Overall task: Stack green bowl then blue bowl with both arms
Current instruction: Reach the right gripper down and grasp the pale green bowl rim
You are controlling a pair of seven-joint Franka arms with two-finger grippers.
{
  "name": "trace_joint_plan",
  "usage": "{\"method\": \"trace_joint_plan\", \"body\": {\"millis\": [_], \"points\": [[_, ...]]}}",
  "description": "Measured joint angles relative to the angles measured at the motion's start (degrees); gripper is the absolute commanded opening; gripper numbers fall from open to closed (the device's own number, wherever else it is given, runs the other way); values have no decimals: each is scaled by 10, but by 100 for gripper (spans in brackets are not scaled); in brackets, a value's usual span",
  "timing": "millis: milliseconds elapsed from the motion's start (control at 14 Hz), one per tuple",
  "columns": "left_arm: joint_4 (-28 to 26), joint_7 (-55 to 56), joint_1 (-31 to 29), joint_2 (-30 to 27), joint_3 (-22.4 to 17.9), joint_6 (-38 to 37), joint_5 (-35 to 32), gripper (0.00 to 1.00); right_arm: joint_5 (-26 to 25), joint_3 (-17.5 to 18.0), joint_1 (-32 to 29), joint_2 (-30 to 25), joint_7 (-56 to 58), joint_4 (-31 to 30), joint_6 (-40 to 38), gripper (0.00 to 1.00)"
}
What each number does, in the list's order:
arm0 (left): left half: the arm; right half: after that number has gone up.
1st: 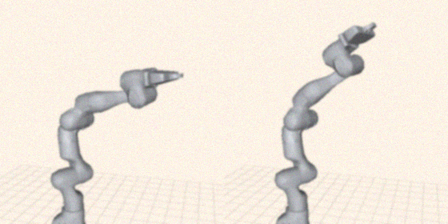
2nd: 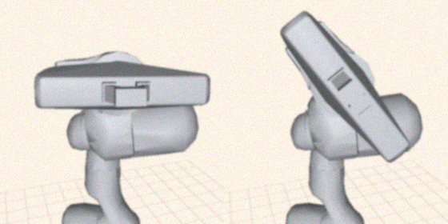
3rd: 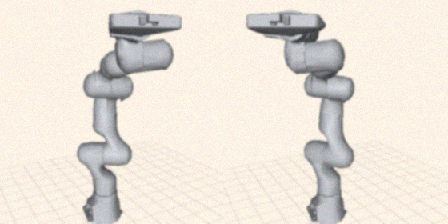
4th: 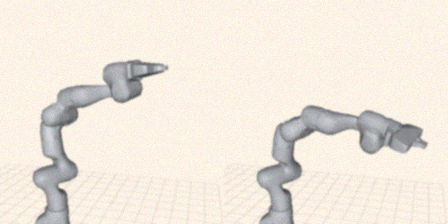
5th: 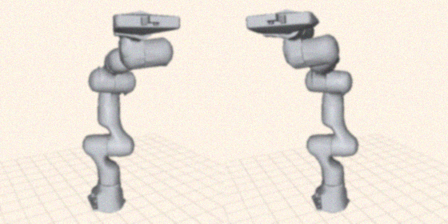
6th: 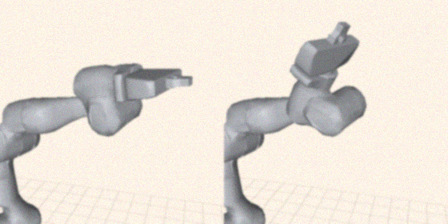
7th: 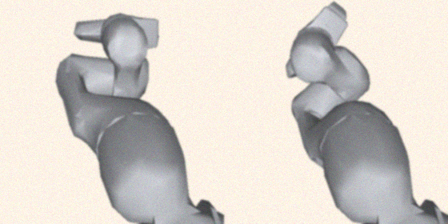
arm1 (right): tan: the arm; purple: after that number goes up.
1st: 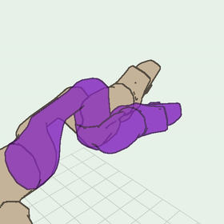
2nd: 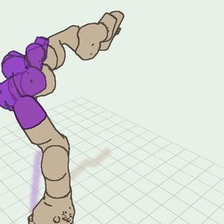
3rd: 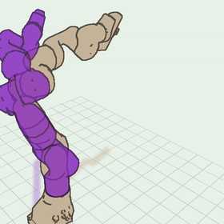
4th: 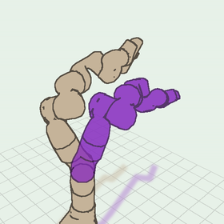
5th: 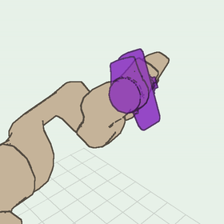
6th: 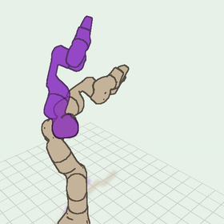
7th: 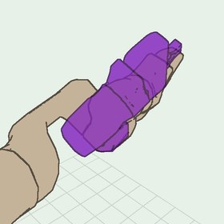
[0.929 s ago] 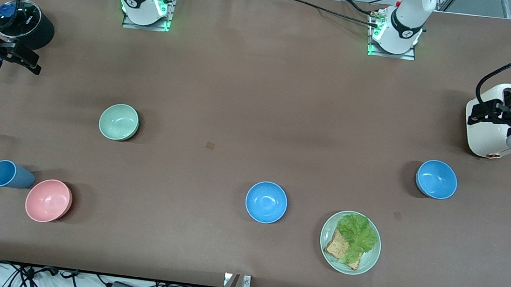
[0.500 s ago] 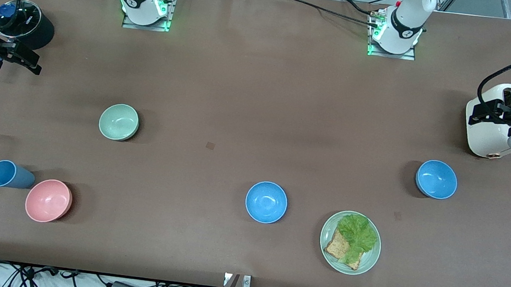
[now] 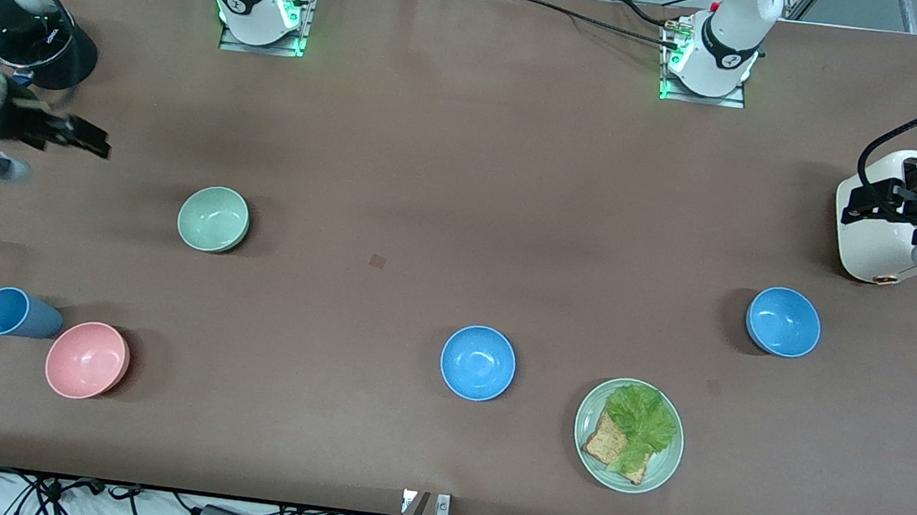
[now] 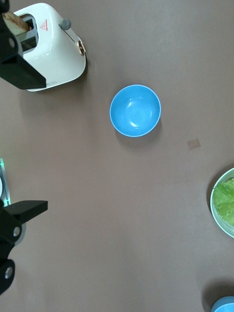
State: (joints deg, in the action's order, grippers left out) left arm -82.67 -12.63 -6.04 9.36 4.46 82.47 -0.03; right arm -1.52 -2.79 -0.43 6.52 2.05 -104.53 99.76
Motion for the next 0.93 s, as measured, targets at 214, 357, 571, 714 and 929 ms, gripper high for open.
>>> {"method": "trace_joint_plan", "body": {"millis": [214,357,571,714,929], "points": [[0,0,0,0,0,0,0,100,0,3,3,86,0,0,61,100],[0,0,0,0,-1,0,0,100,0,3,3,135,-1,0,100,100],[0,0,-1,1,-2,-1,0,100,5,3,3,192,-1,0,129,100],[0,0,-1,1,-2,-1,0,100,17,3,2,220,-1,1,134,100],[0,0,-1,1,-2,-1,0,100,22,3,1,247,-1,1,135,63]]}}
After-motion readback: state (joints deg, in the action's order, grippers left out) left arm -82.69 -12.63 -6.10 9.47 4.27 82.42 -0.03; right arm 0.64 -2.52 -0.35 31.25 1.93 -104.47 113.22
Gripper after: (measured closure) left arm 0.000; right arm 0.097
